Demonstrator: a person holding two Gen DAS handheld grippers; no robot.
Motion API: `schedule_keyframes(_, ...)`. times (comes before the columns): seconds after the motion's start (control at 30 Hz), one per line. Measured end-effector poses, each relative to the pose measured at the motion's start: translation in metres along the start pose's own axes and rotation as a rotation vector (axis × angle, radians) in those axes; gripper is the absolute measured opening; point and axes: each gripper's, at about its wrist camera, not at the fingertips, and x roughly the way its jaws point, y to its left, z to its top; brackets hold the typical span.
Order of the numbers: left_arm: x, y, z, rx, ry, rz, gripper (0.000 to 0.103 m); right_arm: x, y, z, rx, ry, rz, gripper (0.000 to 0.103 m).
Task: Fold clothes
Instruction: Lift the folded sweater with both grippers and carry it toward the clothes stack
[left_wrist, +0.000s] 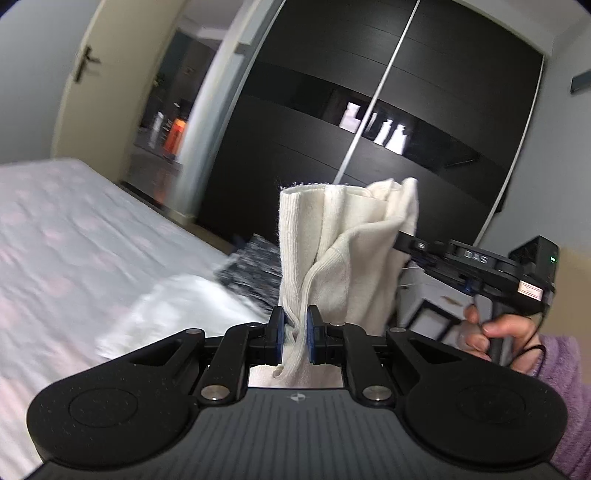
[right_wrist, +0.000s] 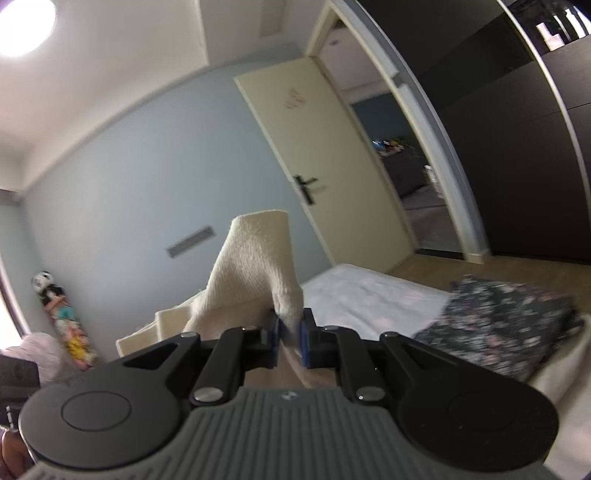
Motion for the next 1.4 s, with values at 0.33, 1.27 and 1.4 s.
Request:
schedule_keyframes(0.33, 0.084, 0.061, -0.030, -0.154, 0.109, 0.049, 0.010, 0.079, -0.032, 0.008, -0.116, 0.224, -0.171, 0.013)
schedule_keyframes(1.27, 0.143, 0.178, -0.061, -0.253, 0.275, 0.211, 0.009, 0.317, -0.090, -0.076, -0.165, 0.618, -0.264, 0.010)
schedule_keyframes(1.4, 0.143, 0.177, -0.062, -0.256, 0.279, 0.211, 0.010, 0.319, -0.092, -0.083, -0.159, 0.625, -0.275, 0.011)
